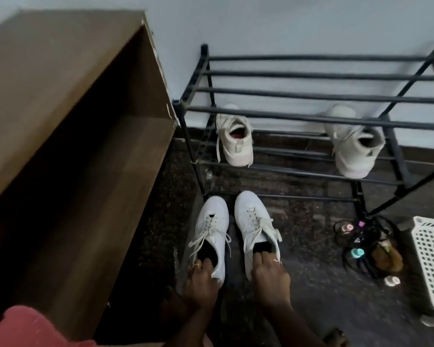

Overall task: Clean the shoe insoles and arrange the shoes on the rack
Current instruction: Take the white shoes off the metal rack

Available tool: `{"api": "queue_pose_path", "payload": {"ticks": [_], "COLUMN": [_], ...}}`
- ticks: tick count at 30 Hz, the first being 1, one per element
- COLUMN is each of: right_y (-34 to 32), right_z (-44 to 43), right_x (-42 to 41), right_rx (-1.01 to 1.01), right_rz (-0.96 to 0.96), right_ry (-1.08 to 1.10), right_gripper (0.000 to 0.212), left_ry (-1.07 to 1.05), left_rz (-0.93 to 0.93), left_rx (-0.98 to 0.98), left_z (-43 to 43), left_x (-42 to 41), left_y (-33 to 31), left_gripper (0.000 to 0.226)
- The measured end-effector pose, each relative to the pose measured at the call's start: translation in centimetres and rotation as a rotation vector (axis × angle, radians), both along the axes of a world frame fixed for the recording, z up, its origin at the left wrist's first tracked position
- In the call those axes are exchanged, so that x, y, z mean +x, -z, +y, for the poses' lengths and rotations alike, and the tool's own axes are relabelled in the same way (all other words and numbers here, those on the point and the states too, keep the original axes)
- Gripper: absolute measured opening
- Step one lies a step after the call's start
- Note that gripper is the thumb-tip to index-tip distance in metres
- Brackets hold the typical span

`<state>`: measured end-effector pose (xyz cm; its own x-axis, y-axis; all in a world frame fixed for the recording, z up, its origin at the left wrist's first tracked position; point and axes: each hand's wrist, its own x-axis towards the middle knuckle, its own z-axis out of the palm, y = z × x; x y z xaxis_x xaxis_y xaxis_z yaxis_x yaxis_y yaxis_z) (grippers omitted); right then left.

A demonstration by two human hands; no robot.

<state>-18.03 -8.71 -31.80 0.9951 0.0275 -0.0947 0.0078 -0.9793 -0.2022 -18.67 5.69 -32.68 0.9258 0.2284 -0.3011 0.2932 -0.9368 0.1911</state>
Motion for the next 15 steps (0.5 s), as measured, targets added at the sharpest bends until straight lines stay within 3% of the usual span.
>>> {"api": "queue_pose_path", "payload": {"ticks": [2, 4, 8, 11, 13, 15], "right_y": [1.7, 3.6, 5.8, 6.8, 6.7, 5.8], "right_z": [0.6, 1.3, 3.3, 4.2, 4.2, 3.9], "right_x": [1.0, 1.9, 2.6, 2.6, 2.1, 2.1], "right_rx": [-0.035, -0.045, -0.073, 0.011, -0.021, -0.001], "right_rz": [-0.05, -0.069, 0.126, 0.351, 0.4, 0.461], "right_ry": [-0.024, -0.044, -0.054, -0.064, -0.09, -0.107], "right_gripper": [0.013, 0.019, 0.022, 0.004, 0.021, 0.021], "left_ry": [0.033, 0.108, 0.131, 0.133, 0.117, 0.11], "left_rz": [-0.023, -0.068, 0.01, 0.065, 0.161, 0.162], "left_rx": [-0.019, 0.035, 0.027, 0.055, 0.079, 0.125], "left_z": [0.2, 0.4, 0.4, 0.2, 0.0, 0.0], "left_x": [1.0, 1.5, 1.2, 0.3, 0.5, 0.9], "left_y": [2.0, 4.3, 7.2, 7.8, 7.1, 7.0], "left_gripper": [0.052, 0.057, 0.051, 0.043, 0.028, 0.03]}}
